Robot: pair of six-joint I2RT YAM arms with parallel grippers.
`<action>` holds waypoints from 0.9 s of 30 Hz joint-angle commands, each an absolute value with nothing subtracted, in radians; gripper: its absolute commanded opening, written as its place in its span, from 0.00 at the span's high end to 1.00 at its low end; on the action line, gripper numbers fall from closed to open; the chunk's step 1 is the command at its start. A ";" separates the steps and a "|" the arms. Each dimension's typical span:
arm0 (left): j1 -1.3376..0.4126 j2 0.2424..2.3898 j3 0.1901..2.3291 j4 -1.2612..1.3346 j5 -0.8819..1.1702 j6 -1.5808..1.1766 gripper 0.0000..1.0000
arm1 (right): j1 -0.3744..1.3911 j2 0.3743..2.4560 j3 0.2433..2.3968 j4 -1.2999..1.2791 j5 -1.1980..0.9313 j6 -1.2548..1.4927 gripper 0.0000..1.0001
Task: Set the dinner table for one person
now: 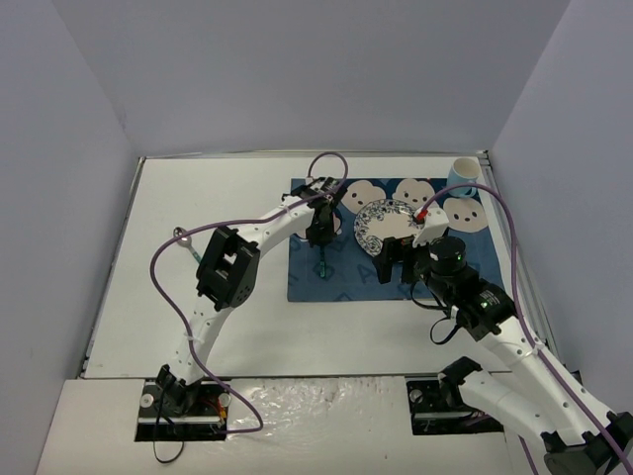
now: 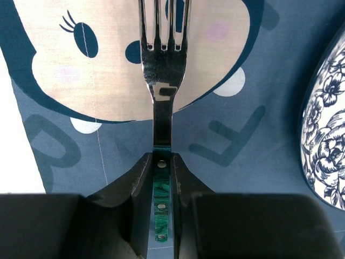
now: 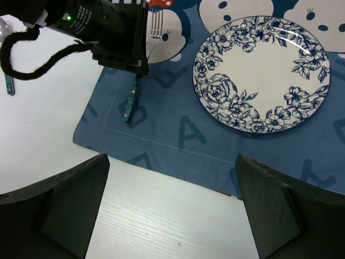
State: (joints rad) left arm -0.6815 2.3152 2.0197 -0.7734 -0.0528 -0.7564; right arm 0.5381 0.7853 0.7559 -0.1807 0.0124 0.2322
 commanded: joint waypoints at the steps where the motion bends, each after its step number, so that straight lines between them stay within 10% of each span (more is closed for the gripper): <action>1: -0.686 2.294 2.069 -0.785 -0.072 -0.801 1.00 | 0.542 0.782 0.800 -0.142 0.031 0.212 0.00; 10: -0.684 2.329 2.080 -0.802 -0.068 -0.786 0.97 | 0.543 0.785 0.796 -0.141 0.029 0.203 0.00; 27: -0.514 1.910 1.833 -0.771 -0.134 -0.701 0.49 | 0.543 0.822 0.843 -0.142 -0.040 0.157 0.00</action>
